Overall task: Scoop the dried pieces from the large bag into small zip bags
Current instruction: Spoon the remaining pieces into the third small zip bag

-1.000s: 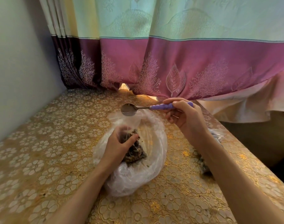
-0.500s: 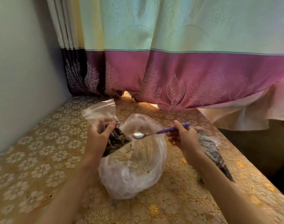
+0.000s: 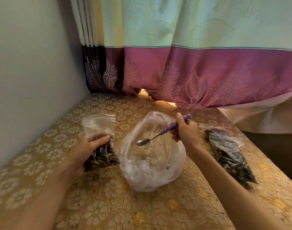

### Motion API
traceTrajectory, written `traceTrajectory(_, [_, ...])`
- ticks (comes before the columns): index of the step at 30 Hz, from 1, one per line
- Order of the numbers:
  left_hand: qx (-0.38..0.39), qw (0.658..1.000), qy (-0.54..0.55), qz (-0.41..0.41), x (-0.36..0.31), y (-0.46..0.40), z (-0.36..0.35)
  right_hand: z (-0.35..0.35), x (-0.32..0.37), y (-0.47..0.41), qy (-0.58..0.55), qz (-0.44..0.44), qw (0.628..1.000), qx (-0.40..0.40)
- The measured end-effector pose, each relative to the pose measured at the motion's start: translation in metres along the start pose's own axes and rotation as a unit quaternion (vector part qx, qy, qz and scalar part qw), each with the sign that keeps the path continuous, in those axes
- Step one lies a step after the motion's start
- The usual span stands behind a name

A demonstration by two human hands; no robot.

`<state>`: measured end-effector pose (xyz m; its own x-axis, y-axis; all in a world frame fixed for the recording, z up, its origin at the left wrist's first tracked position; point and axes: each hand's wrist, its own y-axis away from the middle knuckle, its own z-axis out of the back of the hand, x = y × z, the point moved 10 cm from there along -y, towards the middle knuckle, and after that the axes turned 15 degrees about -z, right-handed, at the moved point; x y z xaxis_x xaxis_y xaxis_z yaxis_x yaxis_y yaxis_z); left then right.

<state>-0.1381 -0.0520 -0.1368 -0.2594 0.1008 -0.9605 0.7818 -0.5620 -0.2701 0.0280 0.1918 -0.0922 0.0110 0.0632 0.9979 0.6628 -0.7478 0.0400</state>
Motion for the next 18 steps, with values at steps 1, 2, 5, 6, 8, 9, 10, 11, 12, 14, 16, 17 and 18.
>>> traceTrajectory(1, [0.008,1.0,0.004,0.008,0.002,0.002,0.0,-0.001,0.009,-0.003,0.01,0.013,1.0,-0.016])
traceTrajectory(2, [0.008,1.0,0.01,0.014,0.004,0.003,0.0,-0.002,0.017,-0.006,0.023,0.024,0.999,-0.032])
traceTrajectory(5, [-0.031,0.998,0.044,0.016,0.006,0.007,0.006,-0.018,0.042,-0.013,0.059,0.041,0.997,-0.042])
traceTrajectory(6, [-0.049,0.997,0.056,0.011,0.006,0.007,0.01,-0.031,0.047,-0.016,0.074,0.043,0.996,-0.018])
traceTrajectory(8, [-0.076,0.995,0.063,-0.002,0.006,0.009,0.017,-0.058,0.048,-0.018,0.163,0.026,0.985,0.044])
traceTrajectory(9, [-0.086,0.994,0.06,-0.009,0.005,0.01,0.021,-0.072,0.042,-0.017,0.241,0.009,0.967,0.08])
traceTrajectory(10, [-0.095,0.994,0.057,-0.016,0.005,0.011,0.024,-0.084,0.032,-0.015,0.33,-0.006,0.937,0.118])
traceTrajectory(11, [-0.102,0.993,0.054,-0.022,0.004,0.012,0.026,-0.094,0.021,-0.009,0.414,-0.016,0.896,0.156])
traceTrajectory(12, [-0.108,0.992,0.051,-0.027,0.003,0.013,0.028,-0.102,0.011,-0.001,0.484,-0.016,0.854,0.19])
traceTrajectory(14, [-0.115,0.992,0.047,-0.034,0.0,0.015,0.03,-0.111,-0.009,0.017,0.577,-0.018,0.78,0.244])
traceTrajectory(16, [-0.116,0.992,0.044,-0.038,-0.002,0.015,0.029,-0.115,-0.026,0.034,0.642,-0.035,0.714,0.277])
traceTrajectory(17, [-0.116,0.992,0.04,-0.043,-0.003,0.015,0.029,-0.115,-0.033,0.041,0.674,-0.037,0.681,0.283])
traceTrajectory(18, [-0.116,0.991,0.036,-0.049,-0.005,0.016,0.028,-0.115,-0.04,0.044,0.703,-0.037,0.651,0.283])
